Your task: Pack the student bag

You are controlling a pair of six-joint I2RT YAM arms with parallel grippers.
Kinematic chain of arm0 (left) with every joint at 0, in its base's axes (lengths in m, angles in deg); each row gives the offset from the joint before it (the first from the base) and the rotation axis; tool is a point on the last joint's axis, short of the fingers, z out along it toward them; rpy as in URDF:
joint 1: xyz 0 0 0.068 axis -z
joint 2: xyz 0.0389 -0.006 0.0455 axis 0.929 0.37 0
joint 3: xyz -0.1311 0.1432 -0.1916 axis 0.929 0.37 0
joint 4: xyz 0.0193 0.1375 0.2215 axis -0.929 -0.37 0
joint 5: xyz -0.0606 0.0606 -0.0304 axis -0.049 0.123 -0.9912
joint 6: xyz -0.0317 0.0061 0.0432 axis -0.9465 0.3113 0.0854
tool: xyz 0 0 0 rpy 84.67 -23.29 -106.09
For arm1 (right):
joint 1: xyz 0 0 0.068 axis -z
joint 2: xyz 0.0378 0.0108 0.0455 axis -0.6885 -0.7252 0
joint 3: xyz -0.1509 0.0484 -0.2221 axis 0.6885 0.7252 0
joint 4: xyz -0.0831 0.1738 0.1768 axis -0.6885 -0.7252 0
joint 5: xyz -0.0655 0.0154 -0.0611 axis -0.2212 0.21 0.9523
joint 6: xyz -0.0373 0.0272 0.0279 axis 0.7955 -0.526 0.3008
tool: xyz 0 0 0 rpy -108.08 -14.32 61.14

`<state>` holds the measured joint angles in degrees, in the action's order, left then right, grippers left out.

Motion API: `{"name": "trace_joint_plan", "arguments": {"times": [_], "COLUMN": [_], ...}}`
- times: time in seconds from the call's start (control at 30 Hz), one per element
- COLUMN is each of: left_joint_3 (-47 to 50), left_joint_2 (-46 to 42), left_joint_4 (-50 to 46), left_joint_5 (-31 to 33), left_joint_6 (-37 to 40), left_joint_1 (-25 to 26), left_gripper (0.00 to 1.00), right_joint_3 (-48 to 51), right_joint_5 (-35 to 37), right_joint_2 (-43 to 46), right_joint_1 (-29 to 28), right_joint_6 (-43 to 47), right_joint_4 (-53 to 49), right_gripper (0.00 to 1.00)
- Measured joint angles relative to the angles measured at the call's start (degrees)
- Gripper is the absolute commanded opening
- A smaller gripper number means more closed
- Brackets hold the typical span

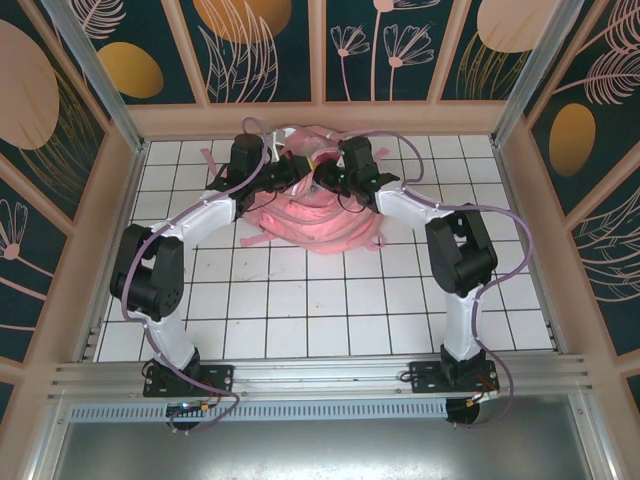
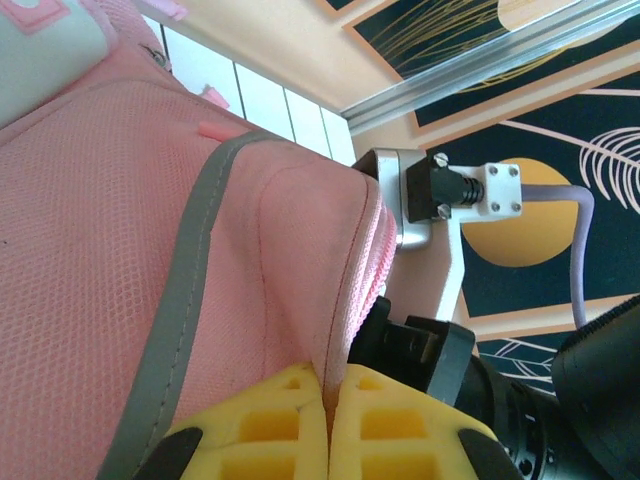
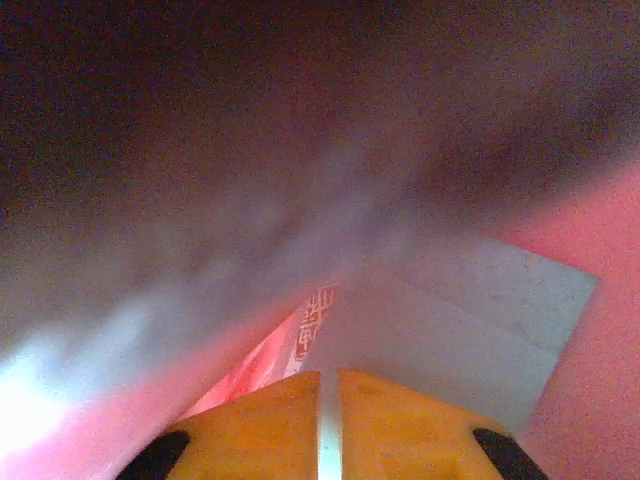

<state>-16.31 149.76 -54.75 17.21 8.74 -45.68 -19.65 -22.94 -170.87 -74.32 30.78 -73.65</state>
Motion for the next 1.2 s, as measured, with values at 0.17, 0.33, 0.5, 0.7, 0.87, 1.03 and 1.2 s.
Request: {"name": "trace_joint_plan", "arguments": {"times": [0.17,0.33,0.5,0.7,0.87,1.03,1.2], "left_joint_3": [0.0,-0.2,1.0,8.1,16.3,20.2,21.1], "left_joint_2": [0.0,-1.8,-7.2,-13.5,-14.1,-10.9,-5.2], "left_joint_4": [0.2,1.1,1.8,2.0,1.9,3.6,7.7], "left_joint_5": [-0.4,-1.0,0.4,5.1,10.6,13.9,14.7], "left_joint_6": [-0.2,-0.5,-0.6,0.9,1.6,2.1,2.2], "left_joint_1": [0.0,0.0,-0.1,-1.8,-6.4,-10.2,-10.2], "left_gripper": [0.41,0.67,0.69,0.71,0.71,0.71,0.6], "right_joint_3": [5.8,11.0,13.8,14.6,14.6,15.3,15.6], "right_joint_5": [4.3,9.4,12.2,12.5,12.2,11.9,13.2], "right_joint_2": [8.0,18.1,22.4,21.6,18.7,14.8,12.5], "right_joint_1": [-1.2,-3.4,-6.5,-8.9,-13.1,-14.3,-13.0], "right_joint_6": [2.1,3.5,3.6,2.6,-0.2,-4.3,-7.9], "right_joint_4": [-4.7,-8.7,-10.0,-10.4,-9.4,-7.1,-5.7], "right_gripper": [0.26,0.38,0.39,0.49,0.56,0.59,0.59]}}
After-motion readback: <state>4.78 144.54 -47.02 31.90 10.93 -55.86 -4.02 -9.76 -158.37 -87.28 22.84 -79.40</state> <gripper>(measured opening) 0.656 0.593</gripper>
